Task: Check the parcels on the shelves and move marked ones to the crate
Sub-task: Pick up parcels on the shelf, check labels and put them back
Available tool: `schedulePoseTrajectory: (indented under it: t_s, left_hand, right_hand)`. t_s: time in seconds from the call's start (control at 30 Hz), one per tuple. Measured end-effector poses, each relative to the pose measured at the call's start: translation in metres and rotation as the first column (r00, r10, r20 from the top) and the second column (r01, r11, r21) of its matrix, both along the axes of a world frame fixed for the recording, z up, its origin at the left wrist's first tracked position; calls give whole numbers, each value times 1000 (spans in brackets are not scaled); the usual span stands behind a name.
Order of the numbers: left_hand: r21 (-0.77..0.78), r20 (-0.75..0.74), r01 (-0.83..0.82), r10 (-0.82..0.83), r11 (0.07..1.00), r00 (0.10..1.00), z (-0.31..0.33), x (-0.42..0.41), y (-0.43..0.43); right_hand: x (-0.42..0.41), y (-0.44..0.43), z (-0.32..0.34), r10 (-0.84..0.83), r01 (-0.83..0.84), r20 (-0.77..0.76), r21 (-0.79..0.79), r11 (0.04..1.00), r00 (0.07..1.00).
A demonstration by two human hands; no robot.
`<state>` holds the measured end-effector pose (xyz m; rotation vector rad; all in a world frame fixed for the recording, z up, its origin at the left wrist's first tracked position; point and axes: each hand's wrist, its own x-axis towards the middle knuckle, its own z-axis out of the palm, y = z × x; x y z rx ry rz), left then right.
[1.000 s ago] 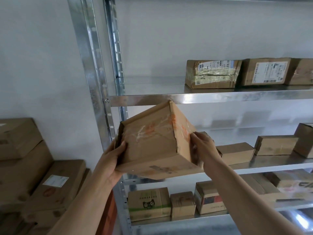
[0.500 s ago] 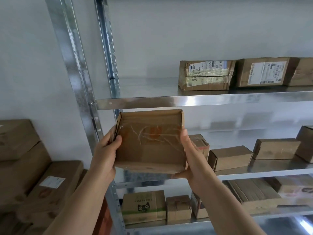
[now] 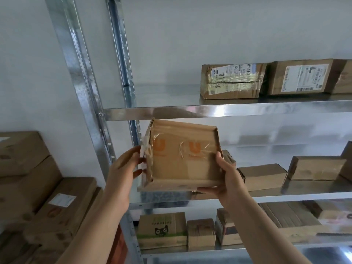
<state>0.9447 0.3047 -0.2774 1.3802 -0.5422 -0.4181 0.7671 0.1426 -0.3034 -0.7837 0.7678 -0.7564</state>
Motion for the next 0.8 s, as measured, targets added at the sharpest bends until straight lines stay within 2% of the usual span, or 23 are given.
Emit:
schedulePoseTrajectory:
  t_s: [0.2, 0.47, 0.8]
  left_hand:
    - [118, 75, 13, -22, 993, 997, -2, 17, 17]
    - [273, -80, 37, -16, 961, 997, -20, 41, 36]
    - [157, -331, 198, -137, 967, 934, -18, 51, 53]
  right_hand:
    - [0, -8, -19, 148, -157, 70, 149, 976, 987]
    - [-4, 4, -45, 204, -240, 151, 281, 929, 967]
    - [-3, 22, -55, 228, -300, 243, 318, 900, 943]
